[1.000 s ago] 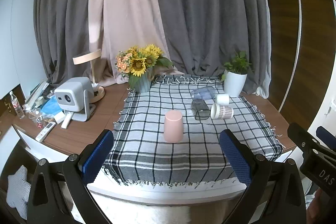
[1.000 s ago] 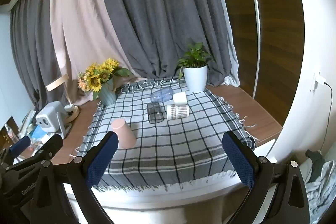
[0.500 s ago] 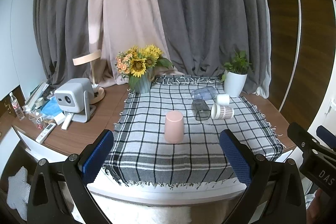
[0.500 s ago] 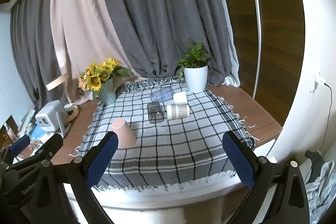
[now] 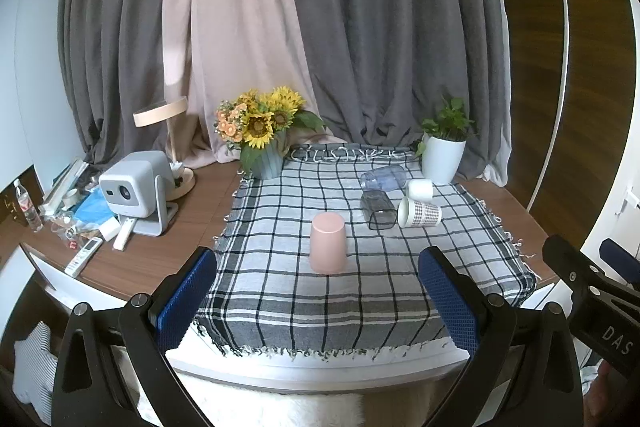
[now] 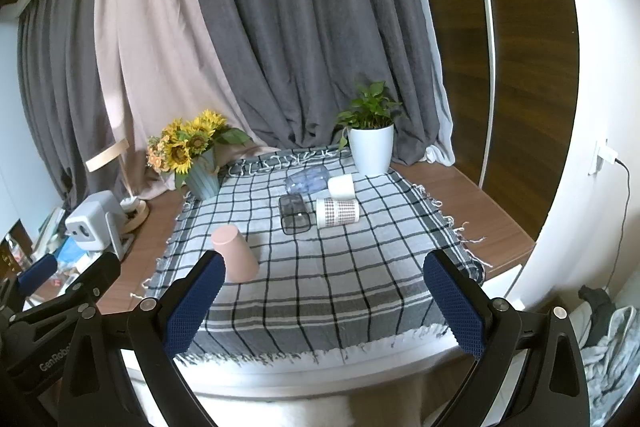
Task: Flip cup upside down
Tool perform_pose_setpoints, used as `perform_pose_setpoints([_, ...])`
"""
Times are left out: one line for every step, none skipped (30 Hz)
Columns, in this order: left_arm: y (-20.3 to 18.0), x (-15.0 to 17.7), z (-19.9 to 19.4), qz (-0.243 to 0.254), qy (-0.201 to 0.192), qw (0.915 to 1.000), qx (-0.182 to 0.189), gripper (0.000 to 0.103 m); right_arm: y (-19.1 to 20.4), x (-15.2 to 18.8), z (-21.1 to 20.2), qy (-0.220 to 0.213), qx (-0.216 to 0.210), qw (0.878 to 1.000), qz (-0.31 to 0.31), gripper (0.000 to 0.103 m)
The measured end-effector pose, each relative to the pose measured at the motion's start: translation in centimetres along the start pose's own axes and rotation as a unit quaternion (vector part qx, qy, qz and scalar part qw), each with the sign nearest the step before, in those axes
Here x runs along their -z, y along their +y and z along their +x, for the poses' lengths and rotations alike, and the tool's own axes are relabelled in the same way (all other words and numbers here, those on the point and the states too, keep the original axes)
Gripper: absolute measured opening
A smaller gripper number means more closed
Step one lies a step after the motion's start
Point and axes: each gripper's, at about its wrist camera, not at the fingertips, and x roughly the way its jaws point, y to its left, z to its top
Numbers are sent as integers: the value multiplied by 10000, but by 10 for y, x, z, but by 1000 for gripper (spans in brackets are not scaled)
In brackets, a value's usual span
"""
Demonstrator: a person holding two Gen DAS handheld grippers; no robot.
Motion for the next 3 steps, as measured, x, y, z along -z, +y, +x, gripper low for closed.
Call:
perform_pose_setpoints([0,0,0,4,-6,10000,9,103,0,0,0,4,-3,10000,-5,100])
perform_pose_setpoints([0,0,0,6,4,10000,6,103,-1,0,0,7,-1,10000,-10,100])
perform_pose_setpoints([0,0,0,4,10,10000,4,103,0,0,0,2,-5,10000,-7,100])
